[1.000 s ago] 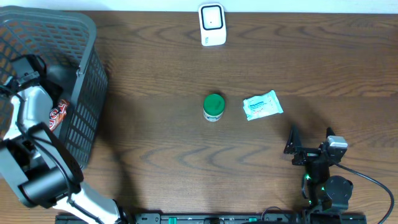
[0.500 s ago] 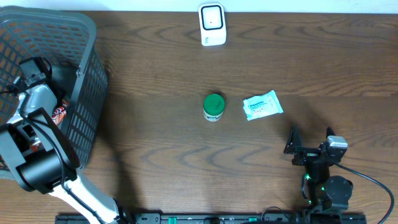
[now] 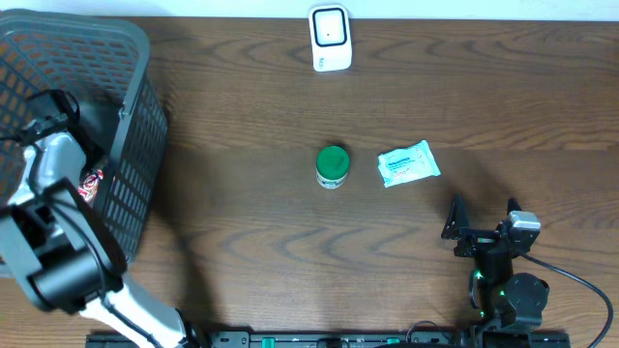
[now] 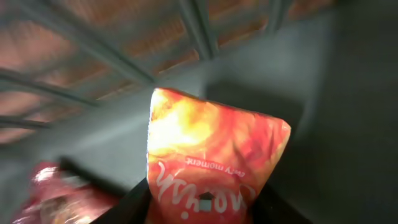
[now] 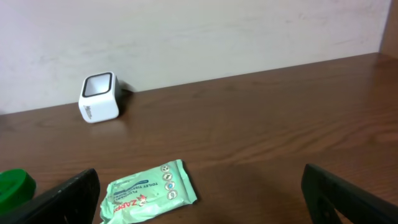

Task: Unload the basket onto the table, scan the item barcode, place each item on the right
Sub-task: 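Reach into the basket and grasp the small orange box, then lift the orange box out and place it left of the bottle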

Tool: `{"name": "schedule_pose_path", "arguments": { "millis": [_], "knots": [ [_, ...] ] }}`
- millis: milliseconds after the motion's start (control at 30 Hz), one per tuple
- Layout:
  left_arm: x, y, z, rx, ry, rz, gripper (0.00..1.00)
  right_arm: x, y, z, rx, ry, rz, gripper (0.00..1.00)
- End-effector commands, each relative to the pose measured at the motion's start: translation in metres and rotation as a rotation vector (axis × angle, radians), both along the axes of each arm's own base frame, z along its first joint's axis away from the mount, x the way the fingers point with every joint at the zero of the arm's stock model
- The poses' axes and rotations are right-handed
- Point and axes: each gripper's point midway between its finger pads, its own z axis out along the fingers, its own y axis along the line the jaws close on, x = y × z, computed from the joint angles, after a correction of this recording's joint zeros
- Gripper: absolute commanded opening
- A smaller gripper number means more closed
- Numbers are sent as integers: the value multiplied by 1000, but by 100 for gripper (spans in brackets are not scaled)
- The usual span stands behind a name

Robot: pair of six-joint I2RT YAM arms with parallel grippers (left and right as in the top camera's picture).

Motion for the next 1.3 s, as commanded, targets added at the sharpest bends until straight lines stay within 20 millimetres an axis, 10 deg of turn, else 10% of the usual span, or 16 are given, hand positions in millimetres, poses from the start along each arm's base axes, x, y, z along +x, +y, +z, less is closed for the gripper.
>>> {"name": "schedule_pose_path", "arguments": {
  "millis": [0,267,467,733,1167,1267],
  "knots": [
    [4,3,100,123,-193,-32,42,0,1,-1,10,1,2,99],
    [-20,-69,257,86,-656,-205,42,0,1,-1,10,1,2,99],
    [-27,-200,278,-266,-768,-585,42,0,1,-1,10,1,3,99],
    [-20,-335,211,-408,-481,-946,42,0,1,-1,10,1,3,99],
    [-4,-414,12,-421,72,-797,42,0,1,-1,10,1,5,99],
    [-9,-435,-24,-423,137,-820,64,0,1,-1,10,1,5,99]
  ]
}}
